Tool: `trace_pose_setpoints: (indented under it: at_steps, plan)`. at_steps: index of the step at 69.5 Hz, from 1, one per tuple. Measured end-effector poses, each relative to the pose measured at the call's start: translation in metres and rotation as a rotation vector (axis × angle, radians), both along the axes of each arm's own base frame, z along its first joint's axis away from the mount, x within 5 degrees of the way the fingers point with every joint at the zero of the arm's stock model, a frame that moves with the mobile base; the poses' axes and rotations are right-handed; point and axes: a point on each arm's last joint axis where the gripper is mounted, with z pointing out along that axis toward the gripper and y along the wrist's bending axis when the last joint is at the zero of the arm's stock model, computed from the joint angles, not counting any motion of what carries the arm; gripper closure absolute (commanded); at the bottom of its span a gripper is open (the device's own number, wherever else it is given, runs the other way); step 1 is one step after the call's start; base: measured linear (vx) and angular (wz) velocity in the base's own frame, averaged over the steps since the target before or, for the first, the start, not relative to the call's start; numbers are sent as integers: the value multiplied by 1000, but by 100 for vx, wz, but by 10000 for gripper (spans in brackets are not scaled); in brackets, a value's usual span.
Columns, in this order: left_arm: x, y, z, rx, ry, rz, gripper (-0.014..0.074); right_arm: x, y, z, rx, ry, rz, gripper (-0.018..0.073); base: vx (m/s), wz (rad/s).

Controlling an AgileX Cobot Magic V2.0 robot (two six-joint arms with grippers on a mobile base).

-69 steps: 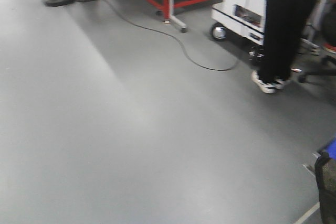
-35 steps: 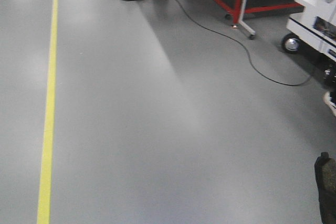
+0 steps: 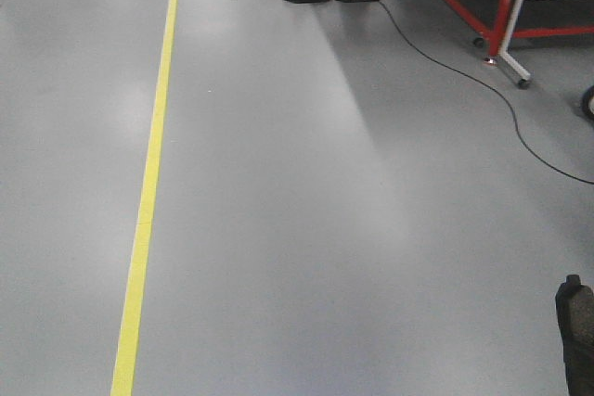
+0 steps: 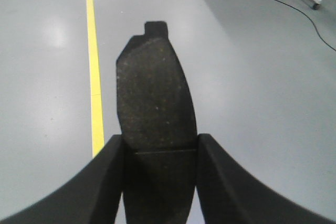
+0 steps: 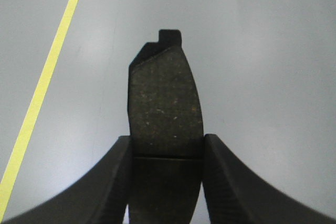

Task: Move and align brake pads A on conveyor
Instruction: 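Drive the base away from the steel table holding both pads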

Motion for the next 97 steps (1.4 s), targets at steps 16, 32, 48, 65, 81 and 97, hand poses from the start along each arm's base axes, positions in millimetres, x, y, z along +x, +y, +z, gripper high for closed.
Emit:
trace_pose_setpoints:
  at_steps: [16,32,48,65,81,97]
  plan:
    - [0,0,0,0,0,0,451,0,0,0,0,1,0,480,24,18]
    - [0,0,0,0,0,0,451,0,0,0,0,2,0,480,35,9]
    - [0,0,0,0,0,0,451,0,0,0,0,2,0,480,44,6]
    - [0,0,0,0,0,0,451,0,0,0,0,2,0,480,46,5]
    - [0,0,0,0,0,0,451,0,0,0,0,2,0,480,46,6]
    - [0,0,0,0,0,0,451,0,0,0,0,3,0,480,49,10]
